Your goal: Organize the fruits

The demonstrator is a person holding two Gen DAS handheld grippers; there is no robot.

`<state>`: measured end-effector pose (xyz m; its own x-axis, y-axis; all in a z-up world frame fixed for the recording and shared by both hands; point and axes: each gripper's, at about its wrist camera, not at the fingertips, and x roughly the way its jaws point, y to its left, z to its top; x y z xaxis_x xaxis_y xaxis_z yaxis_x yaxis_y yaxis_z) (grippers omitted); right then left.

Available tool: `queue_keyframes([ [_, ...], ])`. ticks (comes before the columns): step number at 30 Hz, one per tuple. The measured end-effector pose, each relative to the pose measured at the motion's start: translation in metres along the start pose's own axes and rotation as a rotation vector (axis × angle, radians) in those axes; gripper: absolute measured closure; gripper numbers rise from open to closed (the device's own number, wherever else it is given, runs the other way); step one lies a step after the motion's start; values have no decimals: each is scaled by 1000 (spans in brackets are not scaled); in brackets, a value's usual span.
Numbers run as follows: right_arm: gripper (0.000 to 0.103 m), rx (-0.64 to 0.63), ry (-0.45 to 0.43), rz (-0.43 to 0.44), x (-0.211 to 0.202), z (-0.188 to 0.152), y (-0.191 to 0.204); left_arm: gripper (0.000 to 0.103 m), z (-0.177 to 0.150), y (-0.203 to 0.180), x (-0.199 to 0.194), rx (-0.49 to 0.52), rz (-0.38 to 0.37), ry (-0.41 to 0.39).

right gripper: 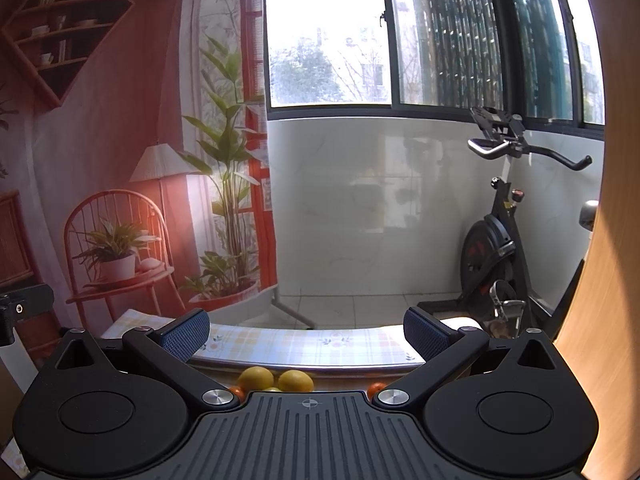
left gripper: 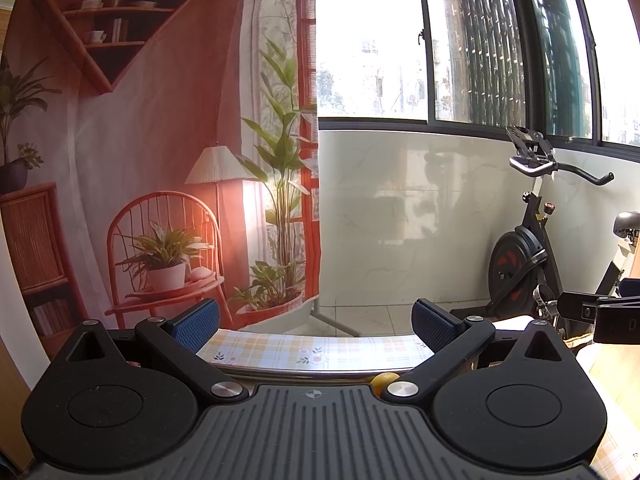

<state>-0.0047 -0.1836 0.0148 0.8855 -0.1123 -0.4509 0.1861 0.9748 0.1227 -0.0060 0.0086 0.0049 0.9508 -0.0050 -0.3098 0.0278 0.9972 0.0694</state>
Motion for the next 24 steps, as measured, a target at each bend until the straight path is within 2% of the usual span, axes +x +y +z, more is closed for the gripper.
queue_keyframes([
  [24, 0, 0, 1, 0, -1, 0, 1, 0, 0, 3, -1, -9, -4, -1],
])
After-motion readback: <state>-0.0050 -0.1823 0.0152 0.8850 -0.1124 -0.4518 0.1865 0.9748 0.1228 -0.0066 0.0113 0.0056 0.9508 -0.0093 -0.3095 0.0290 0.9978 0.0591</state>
